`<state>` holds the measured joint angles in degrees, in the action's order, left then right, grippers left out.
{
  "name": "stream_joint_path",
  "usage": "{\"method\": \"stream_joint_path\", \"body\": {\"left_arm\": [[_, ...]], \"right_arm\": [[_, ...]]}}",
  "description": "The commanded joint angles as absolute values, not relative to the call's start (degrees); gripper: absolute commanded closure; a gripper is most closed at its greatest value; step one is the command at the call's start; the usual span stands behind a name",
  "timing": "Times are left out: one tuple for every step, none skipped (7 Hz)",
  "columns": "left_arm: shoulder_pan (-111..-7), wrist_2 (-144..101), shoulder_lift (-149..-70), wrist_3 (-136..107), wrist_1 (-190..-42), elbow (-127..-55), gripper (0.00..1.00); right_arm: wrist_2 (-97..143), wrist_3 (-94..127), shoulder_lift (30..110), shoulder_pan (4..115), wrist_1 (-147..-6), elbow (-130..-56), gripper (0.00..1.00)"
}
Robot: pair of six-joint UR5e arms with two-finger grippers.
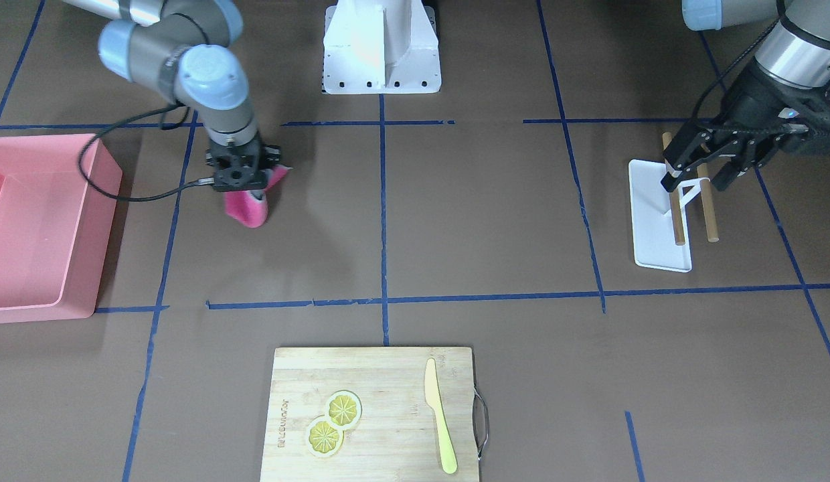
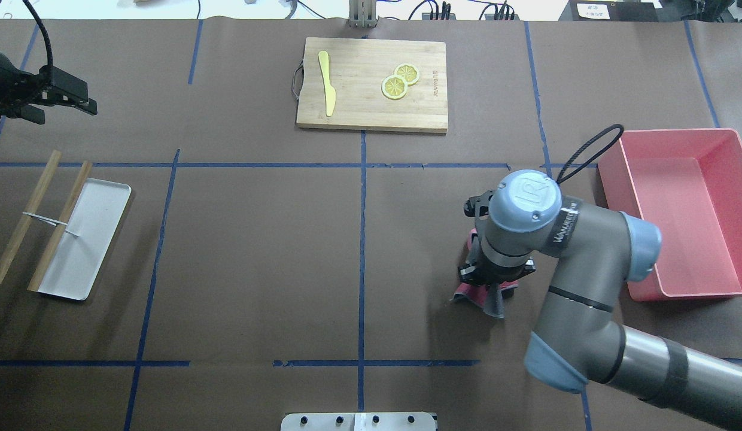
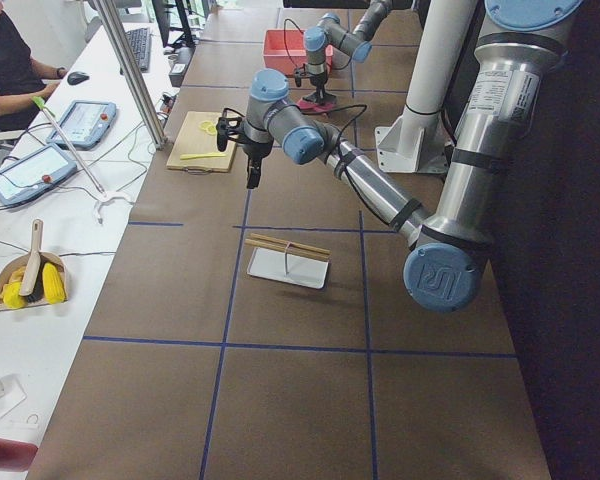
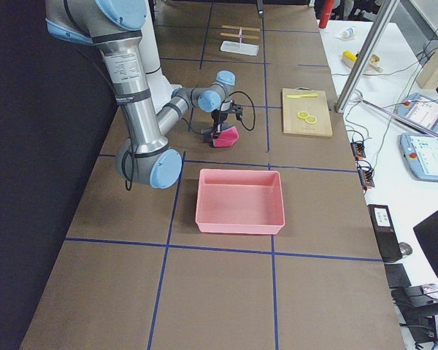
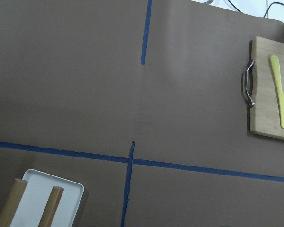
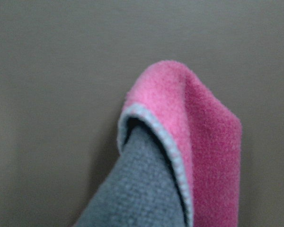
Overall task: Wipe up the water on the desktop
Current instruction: 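Wipe the cloth across the table center with the right gripper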
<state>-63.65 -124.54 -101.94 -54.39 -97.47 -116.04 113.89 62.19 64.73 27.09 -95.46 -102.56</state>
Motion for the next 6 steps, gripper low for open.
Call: {"method": "stream_joint_path", "body": {"left_arm": [[-63.72,-124.54,-101.69,-53.79,-97.47,-116.02,0.1],[-63.72,-124.54,-101.6,-53.79,-97.47,-116.1,0.1],[-63.72,-124.54,-101.6,-53.7,-97.47,-116.1,0.1],[-63.72,-124.54,-101.6,-53.7,-97.47,-116.02,0.1],[-63.81,-124.54,-101.6,-53.7,-97.47,-116.1,0.1],[-63.81,-124.54,-101.51,-53.7,-97.47,-116.1,0.09]], "right_arm": [[113.73,71.15,51.31,24.09,-95.1,-92.78,1.0],[113.73,72.67,47.5,24.08,-95.01,-90.2,1.0],[114.08,72.95,47.72,24.17,-95.1,-90.35,1.0],[114.6,71.82,52.68,25.48,-95.01,-92.53,1.0],[114.61,65.63,59.26,27.58,-95.18,-97.86,1.0],[114.7,61.91,64.55,29.42,-95.62,-102.43,1.0]]}}
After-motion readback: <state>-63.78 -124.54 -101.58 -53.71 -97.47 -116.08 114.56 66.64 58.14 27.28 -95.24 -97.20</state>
